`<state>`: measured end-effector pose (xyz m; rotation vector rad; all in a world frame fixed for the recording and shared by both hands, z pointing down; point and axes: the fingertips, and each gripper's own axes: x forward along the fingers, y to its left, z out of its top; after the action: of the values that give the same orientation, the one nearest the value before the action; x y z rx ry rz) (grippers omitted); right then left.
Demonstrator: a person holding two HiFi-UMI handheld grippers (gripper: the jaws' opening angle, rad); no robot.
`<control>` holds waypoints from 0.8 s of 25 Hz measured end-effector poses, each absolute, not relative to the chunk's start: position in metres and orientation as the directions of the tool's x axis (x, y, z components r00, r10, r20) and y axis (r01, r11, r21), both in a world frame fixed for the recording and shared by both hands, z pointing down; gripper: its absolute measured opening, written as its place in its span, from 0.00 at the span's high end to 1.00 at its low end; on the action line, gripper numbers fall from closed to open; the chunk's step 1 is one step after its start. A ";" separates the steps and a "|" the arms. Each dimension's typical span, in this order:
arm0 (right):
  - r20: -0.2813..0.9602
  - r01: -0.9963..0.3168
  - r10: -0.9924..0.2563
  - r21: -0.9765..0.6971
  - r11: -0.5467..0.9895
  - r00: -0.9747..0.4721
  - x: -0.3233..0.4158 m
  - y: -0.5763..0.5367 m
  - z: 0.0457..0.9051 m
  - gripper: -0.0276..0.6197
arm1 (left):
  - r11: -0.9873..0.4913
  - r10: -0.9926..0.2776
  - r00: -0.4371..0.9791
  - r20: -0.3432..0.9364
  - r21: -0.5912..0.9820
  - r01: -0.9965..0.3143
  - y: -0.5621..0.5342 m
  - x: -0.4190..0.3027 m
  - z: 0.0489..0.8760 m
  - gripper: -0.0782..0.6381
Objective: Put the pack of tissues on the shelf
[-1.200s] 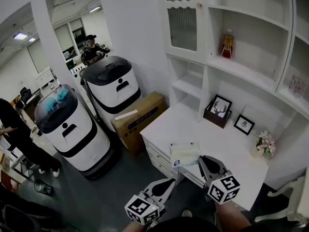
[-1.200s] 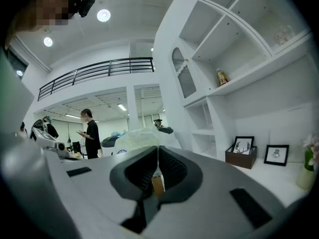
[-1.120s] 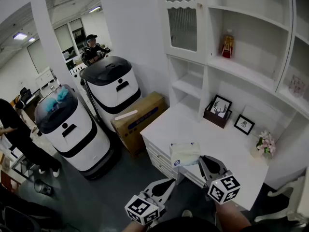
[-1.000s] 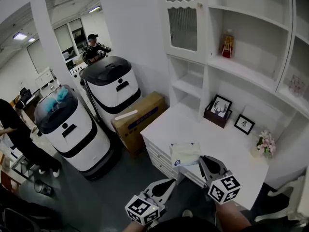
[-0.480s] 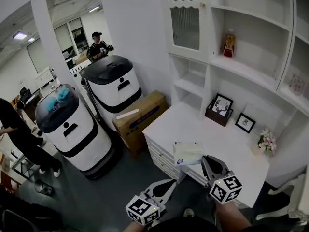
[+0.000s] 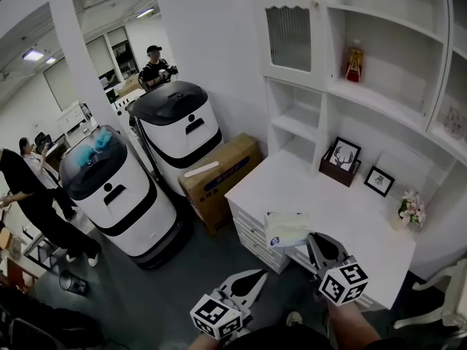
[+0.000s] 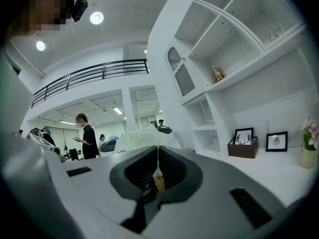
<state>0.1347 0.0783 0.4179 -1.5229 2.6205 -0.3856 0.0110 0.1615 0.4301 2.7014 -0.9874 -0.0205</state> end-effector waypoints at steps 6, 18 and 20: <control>0.061 -0.841 -0.862 -0.261 0.474 -0.504 0.113 0.078 0.423 0.94 | -0.730 -0.637 0.767 0.082 0.258 -0.633 0.162 -0.010 0.434 0.89; 0.088 -0.858 -0.876 -0.269 0.438 -0.475 0.086 0.079 0.432 0.94 | -0.742 -0.613 0.786 0.080 0.286 -0.607 0.161 -0.040 0.444 0.89; 0.093 -0.862 -0.879 -0.268 0.430 -0.468 0.082 0.079 0.433 0.94 | -0.743 -0.609 0.789 0.077 0.294 -0.602 0.161 -0.045 0.446 0.89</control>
<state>0.0820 0.0794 0.4328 -1.5875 2.6049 -0.4322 -0.0445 0.1607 0.4455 2.6768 -0.9304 -0.0343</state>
